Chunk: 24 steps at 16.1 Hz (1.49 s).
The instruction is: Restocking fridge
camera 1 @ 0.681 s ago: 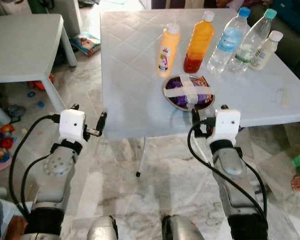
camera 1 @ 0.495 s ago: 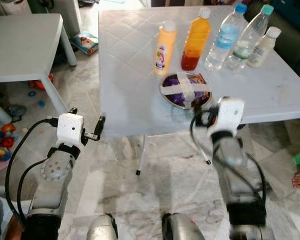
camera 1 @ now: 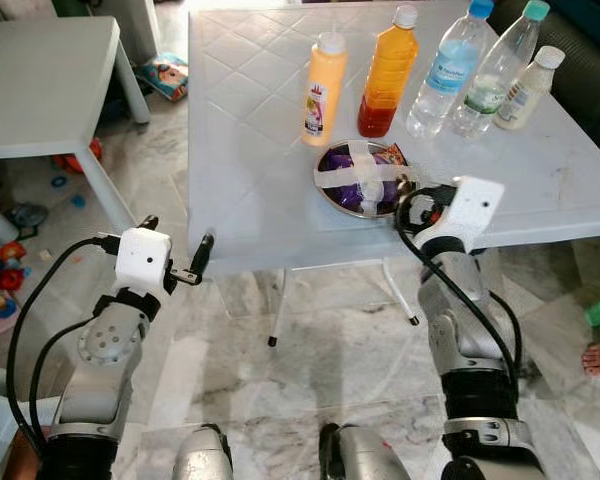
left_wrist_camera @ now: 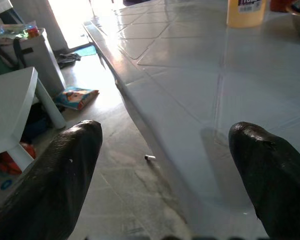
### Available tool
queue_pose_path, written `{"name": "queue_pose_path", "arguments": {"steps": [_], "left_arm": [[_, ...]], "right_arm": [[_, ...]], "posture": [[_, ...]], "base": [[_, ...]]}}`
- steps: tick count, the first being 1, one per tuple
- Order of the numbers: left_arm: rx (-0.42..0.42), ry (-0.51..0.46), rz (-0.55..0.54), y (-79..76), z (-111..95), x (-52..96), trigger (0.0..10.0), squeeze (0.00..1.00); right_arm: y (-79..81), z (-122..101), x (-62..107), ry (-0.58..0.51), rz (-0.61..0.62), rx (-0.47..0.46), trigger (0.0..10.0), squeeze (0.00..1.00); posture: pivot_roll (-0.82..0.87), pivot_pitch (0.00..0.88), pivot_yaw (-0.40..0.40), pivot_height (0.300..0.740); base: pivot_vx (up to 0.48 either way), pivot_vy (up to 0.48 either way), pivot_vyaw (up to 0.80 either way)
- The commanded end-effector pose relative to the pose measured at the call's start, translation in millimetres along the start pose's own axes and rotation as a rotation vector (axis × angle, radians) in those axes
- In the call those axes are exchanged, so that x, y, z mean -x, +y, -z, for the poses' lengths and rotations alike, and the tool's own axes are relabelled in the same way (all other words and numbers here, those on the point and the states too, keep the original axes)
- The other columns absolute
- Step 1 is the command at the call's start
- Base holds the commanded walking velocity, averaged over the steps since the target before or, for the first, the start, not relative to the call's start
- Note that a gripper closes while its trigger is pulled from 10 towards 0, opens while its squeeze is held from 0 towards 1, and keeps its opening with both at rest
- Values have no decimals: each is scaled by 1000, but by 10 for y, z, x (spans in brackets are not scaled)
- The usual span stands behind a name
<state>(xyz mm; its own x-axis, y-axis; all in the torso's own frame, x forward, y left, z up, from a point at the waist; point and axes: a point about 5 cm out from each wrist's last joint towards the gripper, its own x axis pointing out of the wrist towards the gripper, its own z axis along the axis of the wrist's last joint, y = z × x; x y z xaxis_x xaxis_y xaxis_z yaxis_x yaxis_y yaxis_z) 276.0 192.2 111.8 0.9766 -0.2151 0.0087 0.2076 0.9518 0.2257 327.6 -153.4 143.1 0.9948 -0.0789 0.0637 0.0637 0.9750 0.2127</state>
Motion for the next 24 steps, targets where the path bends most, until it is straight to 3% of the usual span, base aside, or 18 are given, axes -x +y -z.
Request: {"name": "queue_pose_path", "arguments": {"steps": [1,9,13,17,18,19,20,21,22,23,24], "left_arm": [[-23,-19,-1,30,-72,-22,10000,0],[-17,-39,7,-16,-135,-71,10000,0],[-14,-51,0,-9,-171,-107,10000,0],[-11,-60,12,-52,-190,-124,10000,0],[-11,-60,13,-56,-191,-126,10000,0],[-11,-62,16,-60,-193,-131,10000,0],[-12,-64,19,-67,-198,-140,10000,0],[-13,-65,20,-71,-202,-148,10000,0],[-14,-66,22,-73,-204,-154,10000,0],[-15,-67,23,-74,-207,-160,10000,0],[-16,-68,24,-76,-208,-163,10000,0]], "right_arm": [[-25,91,18,53,20,-33,10000,0],[134,247,73,162,33,-201,10000,0],[233,252,22,229,11,-441,10000,0],[367,302,36,304,-41,-547,10000,0],[391,318,43,324,-50,-564,7765,0],[420,335,47,348,-62,-582,3765,0],[447,347,40,373,-76,-586,471,0],[463,347,27,386,-88,-581,0,0],[463,323,-7,389,-92,-585,863,0],[458,293,-44,388,-98,-590,3804,0],[455,265,-72,386,-105,-601,4039,0]], "posture": [[15,146,-12,740],[20,152,-10,740],[22,152,-9,740],[24,150,-9,740],[24,150,-8,740],[23,149,-8,740],[23,148,-7,740],[23,148,-7,740],[24,145,-6,740],[24,142,-6,740],[25,142,-6,740]], "base": [[0,0,0],[0,0,0],[0,0,0],[0,0,0],[0,0,0],[0,0,0],[0,0,0],[0,0,0],[0,0,0],[0,0,0],[0,0,0]]}}
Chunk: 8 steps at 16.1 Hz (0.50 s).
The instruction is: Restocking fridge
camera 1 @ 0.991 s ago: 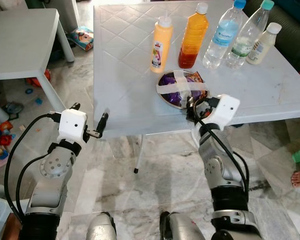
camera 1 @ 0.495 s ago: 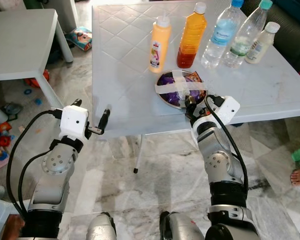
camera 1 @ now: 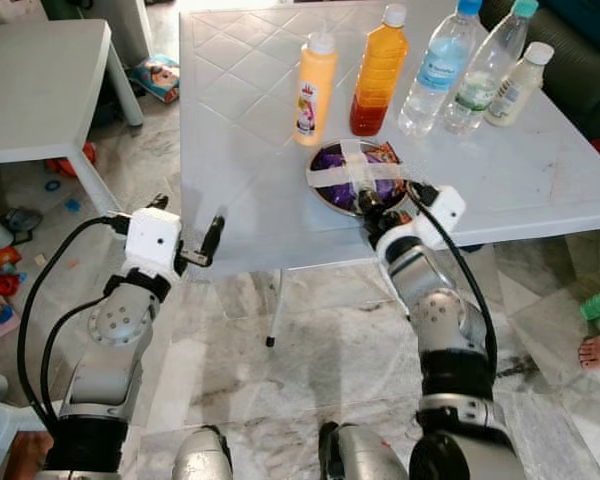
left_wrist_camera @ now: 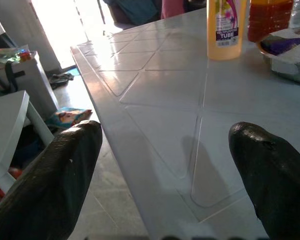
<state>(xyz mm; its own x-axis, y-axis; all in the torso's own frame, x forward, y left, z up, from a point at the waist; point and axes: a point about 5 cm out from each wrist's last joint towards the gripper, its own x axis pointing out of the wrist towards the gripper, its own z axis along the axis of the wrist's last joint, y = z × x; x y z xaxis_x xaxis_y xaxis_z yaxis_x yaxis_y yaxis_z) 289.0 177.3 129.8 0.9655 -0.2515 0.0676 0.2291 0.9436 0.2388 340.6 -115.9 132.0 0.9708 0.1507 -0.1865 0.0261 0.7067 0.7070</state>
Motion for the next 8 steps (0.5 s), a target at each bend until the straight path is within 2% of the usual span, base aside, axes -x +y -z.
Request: {"name": "queue_pose_path", "arguments": {"steps": [1,2,3,4,5,8], "left_arm": [[-3,-2,2,-6,-6,-5,10000,0],[-4,-2,3,-10,-4,-8,10000,0],[-5,-2,4,-13,-3,-11,10000,0],[-6,-3,6,-17,-5,-14,10000,0],[-8,-4,7,-21,-8,-13,10000,0],[-10,-6,10,-24,-10,-17,10000,0]], "right_arm": [[69,92,-38,61,-22,-31,8863,0],[99,80,-58,68,-30,-34,10000,0],[131,79,-75,77,-43,-45,10000,0],[152,86,-84,84,-49,-46,5882,0],[158,128,-83,105,-39,-50,275,0],[86,272,-61,182,2,-25,0,0]], "posture": [[25,142,-6,740],[24,142,-7,740],[24,142,-7,740],[24,142,-7,740],[29,143,-8,740],[29,143,-8,740]], "base": [[0,0,0],[0,0,0],[0,0,0],[0,0,0],[0,0,0],[0,0,0]]}}
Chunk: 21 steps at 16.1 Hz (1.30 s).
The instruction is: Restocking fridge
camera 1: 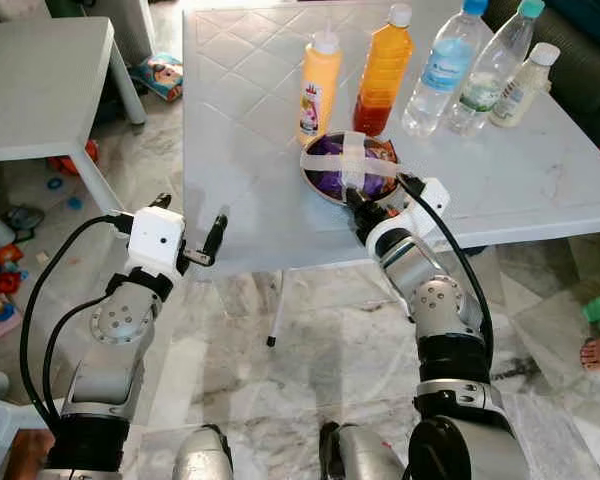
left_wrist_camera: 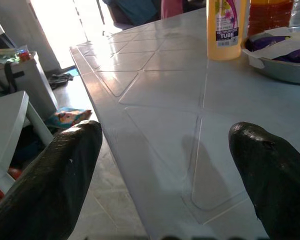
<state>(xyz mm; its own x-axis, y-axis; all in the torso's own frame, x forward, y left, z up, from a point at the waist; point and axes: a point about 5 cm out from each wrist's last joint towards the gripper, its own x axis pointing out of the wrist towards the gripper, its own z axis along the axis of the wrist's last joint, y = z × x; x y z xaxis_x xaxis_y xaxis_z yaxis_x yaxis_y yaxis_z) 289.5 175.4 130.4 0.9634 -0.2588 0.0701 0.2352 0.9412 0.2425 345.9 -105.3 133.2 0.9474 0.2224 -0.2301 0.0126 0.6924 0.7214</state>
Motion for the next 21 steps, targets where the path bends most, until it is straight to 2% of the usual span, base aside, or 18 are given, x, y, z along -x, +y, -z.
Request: {"name": "queue_pose_path", "arguments": {"steps": [1,12,16,19,21], "left_arm": [[-8,-3,5,-8,-3,-7,10000,0],[-15,-20,15,-45,-43,-32,10000,0],[-20,-27,18,-55,-53,-43,10000,0],[-22,-30,20,-65,-47,-64,10000,0],[-25,-33,20,-67,-51,-74,10000,0]], "right_arm": [[-46,248,-1,112,41,0,0,0],[-191,275,113,128,95,32,0,0],[-221,291,211,118,131,25,0,0],[-311,188,266,59,189,16,0,0],[-317,118,269,34,202,15,0,0]], "posture": [[28,147,-5,740],[26,146,-8,740],[20,141,-9,740],[15,138,-7,740],[16,134,-6,740]], "base": [[0,0,0],[0,0,0],[0,0,0],[0,0,0],[0,0,0]]}}
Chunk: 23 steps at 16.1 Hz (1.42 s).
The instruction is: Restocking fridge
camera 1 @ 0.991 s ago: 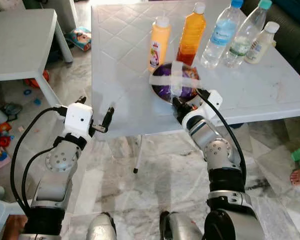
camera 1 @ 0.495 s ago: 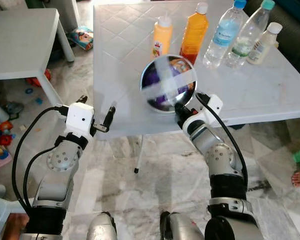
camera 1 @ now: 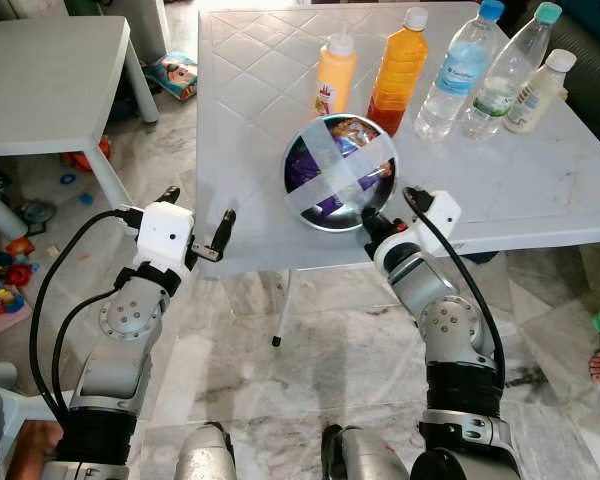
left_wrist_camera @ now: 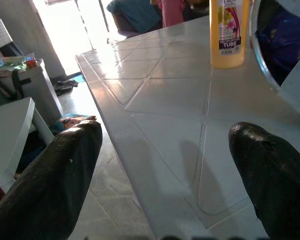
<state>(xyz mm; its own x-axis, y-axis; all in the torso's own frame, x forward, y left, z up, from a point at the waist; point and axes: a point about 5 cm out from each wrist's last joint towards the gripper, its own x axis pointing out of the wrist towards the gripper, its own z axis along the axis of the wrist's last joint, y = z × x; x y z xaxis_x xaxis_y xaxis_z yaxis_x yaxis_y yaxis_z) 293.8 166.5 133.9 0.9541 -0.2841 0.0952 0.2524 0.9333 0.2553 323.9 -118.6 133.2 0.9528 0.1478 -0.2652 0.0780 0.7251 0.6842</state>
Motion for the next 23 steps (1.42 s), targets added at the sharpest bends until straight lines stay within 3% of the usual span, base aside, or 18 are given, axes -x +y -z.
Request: {"name": "queue_pose_path", "arguments": {"steps": [1,4,5,7,8,13,14,15,16,18,19,22,23], "left_arm": [[-17,-4,1,0,-8,-11,10000,0],[-25,-11,0,9,-23,-27,10000,0],[-28,-12,2,10,-24,-27,10000,0],[-35,-16,15,8,-34,-31,10000,0],[-46,-21,24,4,-41,-32,10000,0],[-64,-32,48,-50,-49,-57,10000,0],[-66,-35,51,-60,-52,-65,10000,0],[-69,-36,52,-62,-54,-66,10000,0],[-71,-37,52,-60,-54,-65,10000,0],[-79,-38,48,-46,-54,-58,10000,0],[-83,-40,44,-38,-59,-59,10000,0],[-91,-48,34,-19,-82,-67,10000,0],[-93,-50,33,-14,-87,-70,10000,0]], "right_arm": [[-214,114,12,52,126,-11,0,0],[-180,7,38,4,137,-68,0,0],[-188,-18,74,-12,151,-83,902,0],[-217,-45,168,-33,179,-95,4510,0],[-208,-12,250,-15,163,-113,10000,0],[-243,-24,389,0,154,-86,10000,0],[-298,-66,394,-15,165,-81,10000,114],[-328,-105,384,-29,169,-70,10000,741],[-340,-130,376,-36,173,-63,10000,604],[-352,-183,326,-54,175,-50,10000,592],[-358,-203,309,-62,179,-46,10000,204],[-400,-329,258,-104,200,-20,10000,157],[-411,-389,240,-123,205,-13,10000,0]], "posture": [[16,134,-6,740],[18,130,-4,740],[18,130,-3,740],[16,130,-1,740],[9,131,3,740],[-4,129,7,740],[-5,129,7,740],[-5,129,7,740],[1,128,7,740],[7,126,7,740],[12,126,7,740],[19,123,12,740],[20,122,13,740]], "base": [[0,0,0],[0,0,0],[0,0,0],[0,0,0],[0,0,0],[0,0,0],[0,0,0],[0,0,0],[0,0,0],[0,0,0],[0,0,0],[0,0,0],[0,0,0]]}}
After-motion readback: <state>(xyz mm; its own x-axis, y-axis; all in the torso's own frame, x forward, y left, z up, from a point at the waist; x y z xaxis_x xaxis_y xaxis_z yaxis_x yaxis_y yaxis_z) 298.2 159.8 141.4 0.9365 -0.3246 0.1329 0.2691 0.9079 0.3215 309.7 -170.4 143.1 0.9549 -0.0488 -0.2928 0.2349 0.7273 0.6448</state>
